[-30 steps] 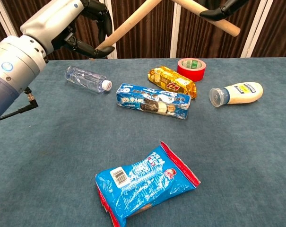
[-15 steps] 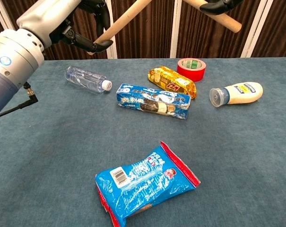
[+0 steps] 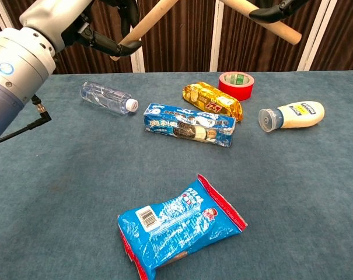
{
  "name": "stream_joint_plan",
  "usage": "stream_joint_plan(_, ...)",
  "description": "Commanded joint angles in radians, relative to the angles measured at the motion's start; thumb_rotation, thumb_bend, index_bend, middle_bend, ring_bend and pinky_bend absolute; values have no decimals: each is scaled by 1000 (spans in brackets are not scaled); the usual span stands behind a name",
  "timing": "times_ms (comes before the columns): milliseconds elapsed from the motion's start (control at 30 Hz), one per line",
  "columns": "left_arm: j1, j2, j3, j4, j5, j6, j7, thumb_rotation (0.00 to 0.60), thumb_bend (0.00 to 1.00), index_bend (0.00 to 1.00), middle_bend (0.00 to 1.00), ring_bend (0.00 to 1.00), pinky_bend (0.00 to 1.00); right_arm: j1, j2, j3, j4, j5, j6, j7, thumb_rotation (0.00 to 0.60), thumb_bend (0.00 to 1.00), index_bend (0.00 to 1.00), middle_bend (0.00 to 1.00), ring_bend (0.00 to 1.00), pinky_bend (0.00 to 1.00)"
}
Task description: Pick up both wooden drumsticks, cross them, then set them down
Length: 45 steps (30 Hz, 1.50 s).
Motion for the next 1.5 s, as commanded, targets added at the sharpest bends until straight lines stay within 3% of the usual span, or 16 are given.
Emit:
stream_joint_plan(33,-1,-4,1,3,1,0,0,600,482,655,674,166,0,0,2,-1,-2,-2,0,1,600,457,793,663,450,0)
stream_joint_plan(433,1,-9,17,5,21,9,-22,600,482,656,674,166,0,6,6,-1,10,21,-3,1,600,458,793,663,450,0)
stream_joint_plan(700,74,198,86,-90,80,21,65,600,482,658,674,166,0,-41,37,-49,138,-46,-12,59,600,458,793,663,450,0)
stream_joint_plan(900,144,379,158,-147,89,-6,94,600,481,658,674,167,0,-101,33,-142,279,-209,-1,136,600,459,793,663,450,0)
stream_joint_plan(1100,195,465,215,-136,86,-28,78,600,481,658,674,166,0,-157,-17,-234,417,-334,22,236,600,460,793,663,451,0)
stream_joint_plan(1267,239,458,265,-42,97,-24,49,600,481,652,674,166,0,-192,-94,-294,562,-389,31,278,600,460,793,663,450,0)
stream_joint_plan(1333,257,419,290,51,74,-59,8,600,482,649,671,165,0,-204,-144,-328,651,-412,21,273,600,461,793,663,450,0)
stream_joint_plan(1500,257,331,307,219,65,-116,-46,600,482,636,663,161,0,-218,-221,-356,780,-445,24,292,600,460,793,663,450,0)
